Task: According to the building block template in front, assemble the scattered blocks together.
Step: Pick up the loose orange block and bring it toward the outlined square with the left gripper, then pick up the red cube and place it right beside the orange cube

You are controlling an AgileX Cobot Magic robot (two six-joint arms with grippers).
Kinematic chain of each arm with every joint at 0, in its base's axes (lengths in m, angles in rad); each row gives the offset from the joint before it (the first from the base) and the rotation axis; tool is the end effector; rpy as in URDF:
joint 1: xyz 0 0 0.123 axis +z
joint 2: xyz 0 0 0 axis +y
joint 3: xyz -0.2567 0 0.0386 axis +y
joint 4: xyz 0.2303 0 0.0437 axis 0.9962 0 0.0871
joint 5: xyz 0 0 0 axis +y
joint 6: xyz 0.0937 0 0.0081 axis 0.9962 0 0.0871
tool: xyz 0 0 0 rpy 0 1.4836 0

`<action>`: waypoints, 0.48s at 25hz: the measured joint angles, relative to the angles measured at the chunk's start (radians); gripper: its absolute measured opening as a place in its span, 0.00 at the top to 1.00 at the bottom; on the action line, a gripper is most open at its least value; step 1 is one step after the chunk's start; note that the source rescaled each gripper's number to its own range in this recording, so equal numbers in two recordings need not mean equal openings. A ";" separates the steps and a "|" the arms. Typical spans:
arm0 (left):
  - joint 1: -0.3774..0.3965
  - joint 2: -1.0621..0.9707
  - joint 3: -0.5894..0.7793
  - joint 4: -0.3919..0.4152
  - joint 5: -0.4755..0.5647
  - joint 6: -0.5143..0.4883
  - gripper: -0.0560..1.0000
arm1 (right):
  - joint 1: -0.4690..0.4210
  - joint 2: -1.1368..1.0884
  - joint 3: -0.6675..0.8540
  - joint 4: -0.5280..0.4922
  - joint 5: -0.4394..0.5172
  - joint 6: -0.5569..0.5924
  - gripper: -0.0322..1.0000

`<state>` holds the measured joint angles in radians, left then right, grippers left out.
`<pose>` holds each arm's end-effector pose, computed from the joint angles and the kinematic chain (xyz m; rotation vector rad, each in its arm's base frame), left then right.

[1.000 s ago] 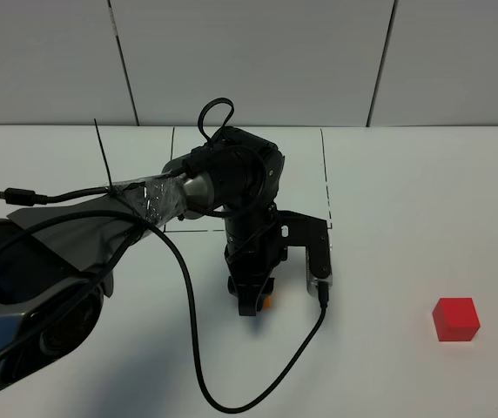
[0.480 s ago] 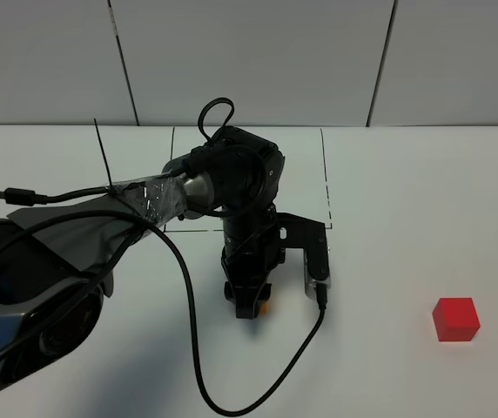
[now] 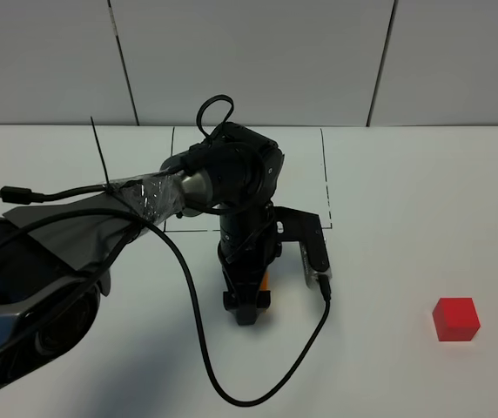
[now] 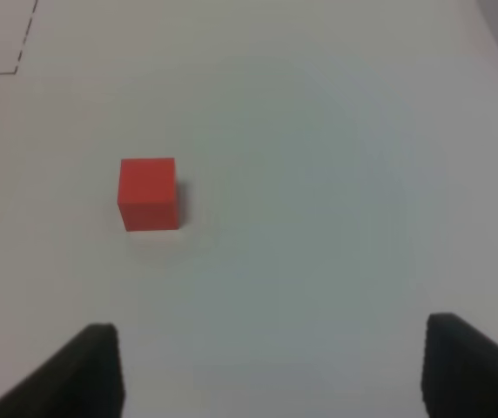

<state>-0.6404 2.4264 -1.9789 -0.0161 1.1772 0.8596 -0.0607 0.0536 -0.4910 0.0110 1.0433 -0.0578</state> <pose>0.3589 -0.2692 0.1079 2.1110 2.2795 -0.0174 0.0175 -0.0002 0.2657 0.0031 2.0900 -0.0586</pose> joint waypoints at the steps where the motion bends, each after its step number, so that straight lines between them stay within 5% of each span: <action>1: 0.000 -0.010 0.000 -0.014 0.011 -0.004 0.06 | 0.000 0.000 0.000 0.000 0.000 0.000 0.52; 6: 0.000 -0.094 0.000 -0.083 0.011 -0.077 0.06 | 0.000 0.000 0.000 0.000 0.000 0.000 0.52; 12: 0.006 -0.222 0.000 -0.017 0.009 -0.200 0.06 | 0.000 0.000 0.000 0.000 0.000 0.000 0.52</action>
<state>-0.6342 2.2039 -1.9789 -0.0332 1.1864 0.6595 -0.0607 0.0536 -0.4910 0.0110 1.0433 -0.0578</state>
